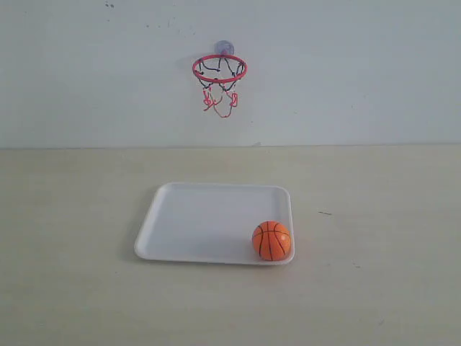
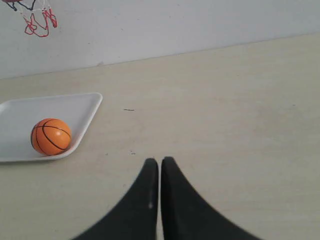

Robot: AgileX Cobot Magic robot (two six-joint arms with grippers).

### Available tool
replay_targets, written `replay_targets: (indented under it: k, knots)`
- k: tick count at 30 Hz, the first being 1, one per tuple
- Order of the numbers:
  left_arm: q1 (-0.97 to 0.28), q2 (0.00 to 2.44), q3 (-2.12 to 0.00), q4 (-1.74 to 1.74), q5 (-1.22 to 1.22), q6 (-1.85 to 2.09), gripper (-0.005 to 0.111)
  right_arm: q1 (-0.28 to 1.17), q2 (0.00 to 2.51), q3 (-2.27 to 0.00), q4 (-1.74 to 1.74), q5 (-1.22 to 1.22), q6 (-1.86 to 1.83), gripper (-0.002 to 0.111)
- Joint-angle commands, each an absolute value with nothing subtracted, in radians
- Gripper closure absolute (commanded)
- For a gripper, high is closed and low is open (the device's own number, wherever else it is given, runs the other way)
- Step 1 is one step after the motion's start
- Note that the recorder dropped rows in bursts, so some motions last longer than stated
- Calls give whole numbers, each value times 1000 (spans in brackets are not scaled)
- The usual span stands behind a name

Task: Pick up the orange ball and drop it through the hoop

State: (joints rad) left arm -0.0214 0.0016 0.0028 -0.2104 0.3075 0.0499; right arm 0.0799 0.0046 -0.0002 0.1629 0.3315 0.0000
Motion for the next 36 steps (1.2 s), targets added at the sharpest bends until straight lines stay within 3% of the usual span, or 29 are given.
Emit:
replay_targets:
  k: [1, 36]
  knots:
    - [-21, 0, 0, -212, 299, 46, 103, 80, 0, 0, 152, 322, 0, 107]
    - [-21, 0, 0, -212, 299, 46, 103, 80, 0, 0, 152, 287, 0, 107]
